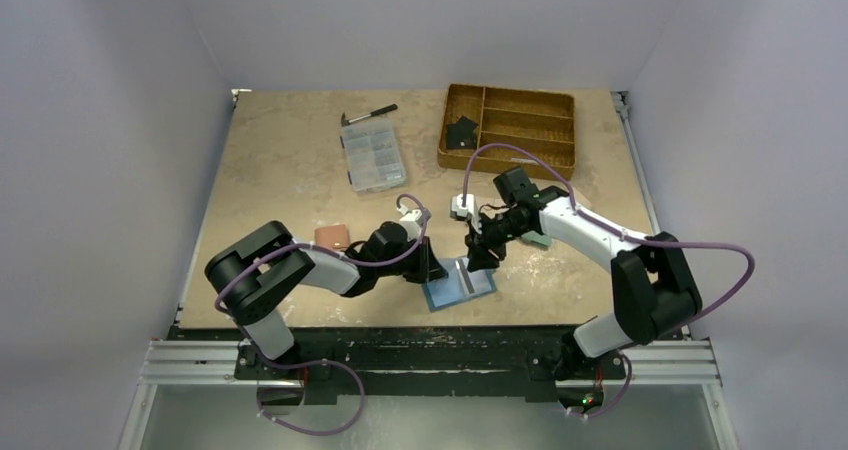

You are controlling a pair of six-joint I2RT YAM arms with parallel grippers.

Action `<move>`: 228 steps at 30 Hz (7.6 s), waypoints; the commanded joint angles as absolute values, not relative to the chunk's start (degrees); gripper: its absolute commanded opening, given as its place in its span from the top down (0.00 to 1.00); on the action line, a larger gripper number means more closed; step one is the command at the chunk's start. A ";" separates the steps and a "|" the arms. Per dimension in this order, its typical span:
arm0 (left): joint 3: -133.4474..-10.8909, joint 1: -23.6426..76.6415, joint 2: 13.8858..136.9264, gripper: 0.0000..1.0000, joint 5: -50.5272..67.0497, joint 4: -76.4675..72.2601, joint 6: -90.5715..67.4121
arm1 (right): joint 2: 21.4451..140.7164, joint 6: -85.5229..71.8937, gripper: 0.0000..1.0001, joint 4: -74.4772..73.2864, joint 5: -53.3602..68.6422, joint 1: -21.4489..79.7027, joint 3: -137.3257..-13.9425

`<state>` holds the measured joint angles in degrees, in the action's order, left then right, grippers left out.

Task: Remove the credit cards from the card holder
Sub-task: Remove the credit card from the card holder.

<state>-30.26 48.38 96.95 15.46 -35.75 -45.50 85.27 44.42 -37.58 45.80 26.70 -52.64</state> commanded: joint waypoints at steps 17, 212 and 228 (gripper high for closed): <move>-27.39 47.93 78.88 0.71 -1.81 -17.69 -47.29 | 91.28 37.54 0.59 -33.41 31.85 27.22 -54.05; -23.88 57.37 100.44 0.94 -6.80 -42.91 -64.89 | 98.91 30.82 0.88 -38.41 38.39 27.99 -61.15; -21.07 57.13 98.74 0.79 -6.71 -47.46 -64.44 | 100.08 28.90 0.85 -36.05 29.76 27.42 -59.95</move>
